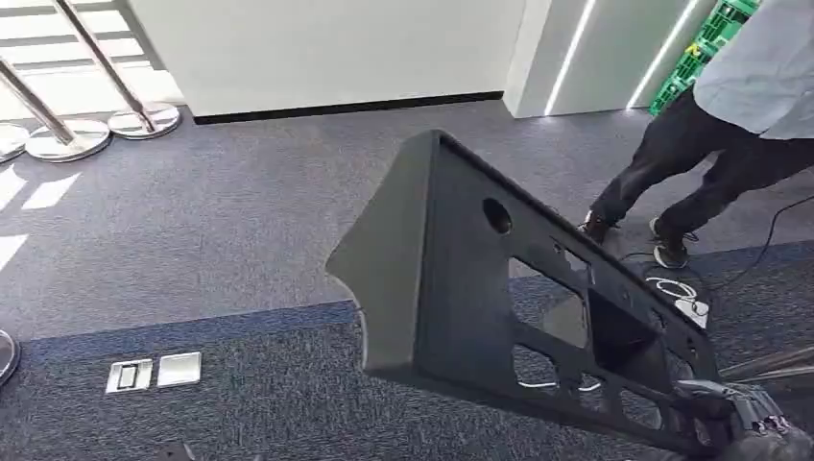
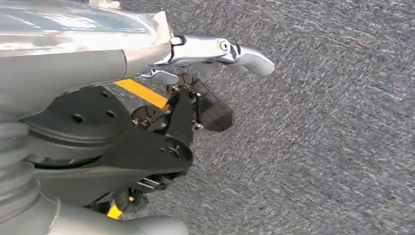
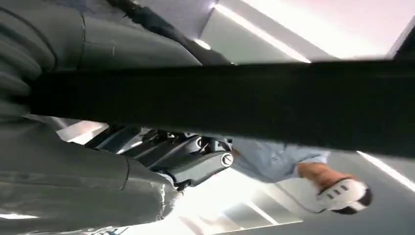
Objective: Take the parts from the cabinet and place them on the table.
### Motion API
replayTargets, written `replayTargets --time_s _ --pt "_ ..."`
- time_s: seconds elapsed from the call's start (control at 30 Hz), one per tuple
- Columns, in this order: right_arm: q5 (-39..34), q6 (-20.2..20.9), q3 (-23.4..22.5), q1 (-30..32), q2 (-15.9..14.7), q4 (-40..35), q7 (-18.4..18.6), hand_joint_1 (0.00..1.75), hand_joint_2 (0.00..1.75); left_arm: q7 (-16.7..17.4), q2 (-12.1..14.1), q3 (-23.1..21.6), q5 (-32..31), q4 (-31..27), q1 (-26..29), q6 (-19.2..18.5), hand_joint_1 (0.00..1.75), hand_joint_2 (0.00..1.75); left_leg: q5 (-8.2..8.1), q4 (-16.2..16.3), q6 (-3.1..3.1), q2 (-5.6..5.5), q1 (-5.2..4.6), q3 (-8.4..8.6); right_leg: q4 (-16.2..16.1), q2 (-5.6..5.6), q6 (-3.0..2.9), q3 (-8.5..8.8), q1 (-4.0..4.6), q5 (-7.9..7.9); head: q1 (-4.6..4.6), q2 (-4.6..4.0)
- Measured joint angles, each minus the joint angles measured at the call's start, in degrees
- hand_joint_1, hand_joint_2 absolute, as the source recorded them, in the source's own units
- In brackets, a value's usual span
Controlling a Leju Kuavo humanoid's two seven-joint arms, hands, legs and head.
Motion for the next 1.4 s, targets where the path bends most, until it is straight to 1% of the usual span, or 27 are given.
replayTargets --time_s 0.03,0.07,0.17,0.23,0.27,0.33,0.37,0.4,0.47,0.53,0.6,0.63,0.7,0.73,0.77,0.83,0.87,0.9,0.93,1.03,1.07,1.1,1.17,1.23,1.3,1.37,1.4 --pt "-0.1 0.0 -0.1 0.0 0.0 0.0 0.0 1.75 1.75 0.0 0.0 0.0 0.0 0.0 0.0 -0.1 0.00 1.75 -0.32 -0.1 -0.44 0.40 0.02 0.19 -0.5 0.56 -0.64 0.39 -0.25 0.32 -0.02 0.00" --pt "-0.1 0.0 -0.1 0.0 0.0 -0.1 0.0 1.75 1.75 -0.1 0.1 0.0 0.0 0.0 0.0 -0.1 0.00 1.75 -1.36 1.0 -0.62 -1.44 0.22 0.12 -0.8 0.97 -0.95 0.57 -0.50 0.45 -0.04 0.00" --pt "-0.1 0.0 0.0 -0.2 0.0 0.0 0.0 1.75 1.75 -0.2 0.1 0.0 0.0 0.0 0.1 -0.2 0.00 1.75 -7.53 13.5 -0.65 -3.95 0.19 -5.80 -0.8 2.30 -1.72 0.58 -0.46 0.38 -0.24 0.00" --pt "-0.1 0.0 0.0 -0.2 0.0 0.1 0.0 1.75 1.75 -0.3 0.2 0.0 0.0 0.0 0.1 -0.2 0.00 1.75 -7.99 18.3 -0.57 -4.24 0.17 -8.68 -0.7 3.49 -1.80 0.72 -0.32 0.34 -0.26 0.00" --pt "0.0 0.0 0.0 -0.2 0.0 0.2 0.0 1.75 1.75 -0.4 0.2 0.0 0.0 0.0 0.1 -0.3 0.00 1.75 -6.09 16.6 -0.39 -4.27 0.16 -8.29 -0.7 4.19 -1.86 0.91 -0.29 0.23 -0.26 0.00" --pt "0.0 0.0 0.0 -0.2 0.0 0.2 0.0 1.75 1.75 -0.5 0.2 0.0 0.0 0.0 0.1 -0.6 0.00 1.75 -0.14 7.3 0.10 -4.88 0.17 -4.58 -0.7 5.63 -1.69 1.47 -0.29 -0.02 -0.28 0.00" --pt "0.0 0.0 0.0 -0.2 0.0 0.2 0.0 1.75 1.75 -0.6 0.2 0.0 0.0 0.0 0.1 -0.7 0.00 1.75 2.09 2.5 0.41 -6.18 0.19 -2.72 -0.7 6.21 -1.50 1.66 -0.30 -0.24 -0.28 0.00" --pt "0.0 0.0 0.0 -0.3 0.0 0.2 0.0 1.75 1.75 -0.6 0.3 0.0 0.0 0.0 0.2 -0.8 0.00 1.75 1.48 1.5 0.58 -7.65 0.30 -2.21 -0.4 6.62 -1.20 1.55 -0.04 -0.43 -0.15 0.00" --pt "0.1 0.0 0.0 -0.2 0.0 0.2 0.0 1.75 1.75 -0.7 0.3 0.0 0.0 0.0 0.1 -1.0 0.00 1.75 1.23 0.8 0.60 -7.33 0.00 -2.05 -0.5 7.23 -0.61 1.02 -0.42 -0.26 -0.20 0.00" --pt "0.2 0.0 0.0 0.0 0.0 0.2 0.0 1.75 1.75 -0.8 0.2 0.0 0.1 0.0 0.0 -1.2 0.00 1.75 1.44 0.4 1.23 -6.63 0.19 -1.87 -0.7 8.11 0.24 1.01 -0.53 -0.32 -0.20 0.00" --pt "0.2 0.0 0.0 -0.2 0.0 0.1 0.0 1.75 1.75 -0.9 0.1 0.0 0.1 0.0 0.0 -1.2 0.00 1.75 1.46 0.2 1.80 -5.68 0.37 -1.61 2.2 3.80 0.96 -0.02 -0.40 -2.59 0.00 0.00" --pt "0.2 0.0 0.1 -0.3 0.0 0.2 0.0 1.75 1.75 -0.9 0.1 0.0 0.0 0.0 0.1 -1.3 0.00 1.75 1.36 0.2 1.96 -5.06 0.36 -1.58 6.3 2.76 1.32 -1.99 -0.57 -4.85 -0.02 0.00" --pt "0.2 0.0 0.2 -0.3 0.0 0.2 0.0 1.75 1.75 -1.1 0.2 0.0 0.0 0.0 0.2 -1.3 0.00 1.75 1.13 0.2 2.10 -3.82 0.34 -1.52 15.2 2.32 1.83 -6.45 -0.93 -8.23 -0.02 0.00" --pt "0.2 0.0 0.1 -0.2 0.0 0.3 0.0 1.75 1.75 -1.0 0.2 0.0 0.0 0.0 0.3 -1.3 0.00 1.75 1.04 0.2 2.10 -3.26 0.36 -1.45 17.0 2.28 2.02 -7.52 -1.07 -8.07 -0.04 0.02" --pt "0.2 0.0 0.1 -0.2 0.0 0.4 0.0 1.75 1.75 -1.1 0.2 0.0 0.0 0.0 0.3 -1.3 0.00 1.75 0.90 0.2 2.01 -2.83 0.39 -1.32 15.8 2.19 2.16 -7.11 -1.14 -6.68 -0.02 0.00" --pt "0.2 0.0 0.1 -0.2 0.0 0.4 0.0 1.75 1.75 -1.0 0.1 0.0 0.0 0.0 0.3 -1.6 0.00 1.75 0.48 0.2 1.67 -1.99 0.46 -0.70 7.0 1.26 2.17 -2.89 -1.21 -1.50 -0.02 0.00" --pt "0.2 0.0 0.1 -0.2 0.0 0.3 0.0 1.75 1.75 -1.1 0.1 0.0 0.0 0.0 0.3 -1.9 0.00 1.75 0.20 0.2 1.36 -1.66 0.44 -0.30 1.7 -0.33 2.00 -0.25 -1.12 1.02 -0.02 0.00" --pt "0.3 0.0 0.2 -0.3 0.0 0.4 0.0 1.75 1.75 -1.1 0.2 0.0 0.0 0.0 0.3 -1.9 0.00 1.75 -0.02 0.2 1.01 -1.38 0.05 -0.13 0.2 -2.59 1.78 0.45 -0.43 0.01 -0.02 0.00" --pt "0.5 0.0 0.4 -0.4 0.0 0.3 0.0 1.75 1.75 -1.2 0.2 0.0 0.0 0.0 0.3 -2.0 0.00 1.75 -0.13 0.3 0.71 -1.13 -0.09 -0.23 -0.2 -1.93 1.03 0.35 -0.27 0.03 -0.11 0.00" --pt "0.8 0.0 0.4 0.0 0.0 0.3 0.0 1.75 1.75 -1.4 0.2 0.0 0.1 0.0 0.3 -2.1 0.00 1.75 -0.34 0.0 -0.13 0.45 0.01 0.35 -0.1 -0.55 0.04 -0.08 -0.09 -0.05 -0.11 0.00" --pt "0.9 0.0 0.5 0.0 0.0 0.1 0.0 1.75 1.75 -1.5 0.2 0.0 0.1 0.0 0.2 -2.2 0.00 1.75 -1.14 0.3 -0.51 0.20 0.29 0.45 -0.6 0.03 -0.54 0.41 -0.67 0.26 -0.15 0.00" --pt "0.9 0.0 0.6 0.0 0.0 -0.1 0.0 1.75 1.75 -1.6 0.3 0.0 0.0 0.0 0.3 -2.2 0.00 1.75 -2.27 1.9 -0.59 -1.91 0.34 -0.07 -0.7 0.55 -0.80 0.45 -0.60 0.31 -0.22 0.00" --pt "0.9 0.0 0.9 -0.2 0.1 -0.2 0.0 1.75 1.75 -1.8 0.3 0.0 0.0 0.0 0.4 -2.2 0.00 1.75 -6.43 10.1 -0.63 -3.75 0.28 -3.96 -0.7 1.56 -1.43 0.44 -0.58 0.26 -0.33 0.00" --pt "0.9 0.0 1.0 -0.1 0.1 -0.1 0.0 1.75 1.75 -1.8 0.4 0.0 0.0 0.0 0.5 -2.2 0.00 1.75 -8.03 17.0 -0.61 -4.10 0.21 -7.76 -0.7 2.92 -1.56 0.52 -0.42 0.19 -0.31 0.00" --pt "0.9 0.0 1.0 -0.1 0.1 -0.1 0.0 1.75 1.75 -1.8 0.4 0.1 0.0 0.0 0.7 -2.1 0.00 1.75 -4.46 14.0 -0.34 -4.23 0.21 -7.04 -0.7 4.45 -1.60 0.89 -0.41 0.01 -0.33 0.00" --pt "0.9 0.0 1.0 0.0 0.1 -0.1 0.0 1.75 1.75 -1.9 0.4 0.2 0.0 0.0 0.6 -2.1 0.00 1.75 0.82 5.7 0.09 -5.04 0.25 -3.78 -0.6 5.76 -1.37 1.47 -0.41 -0.27 -0.33 0.00" --pt "0.9 0.0 1.0 0.0 0.1 -0.1 0.0 1.75 1.75 -1.9 0.4 0.2 0.0 0.0 0.6 -2.1 0.00 1.75 1.31 3.0 0.42 -7.37 0.40 -2.51 -0.6 6.25 -1.10 1.54 -0.52 -0.50 -0.24 0.00"
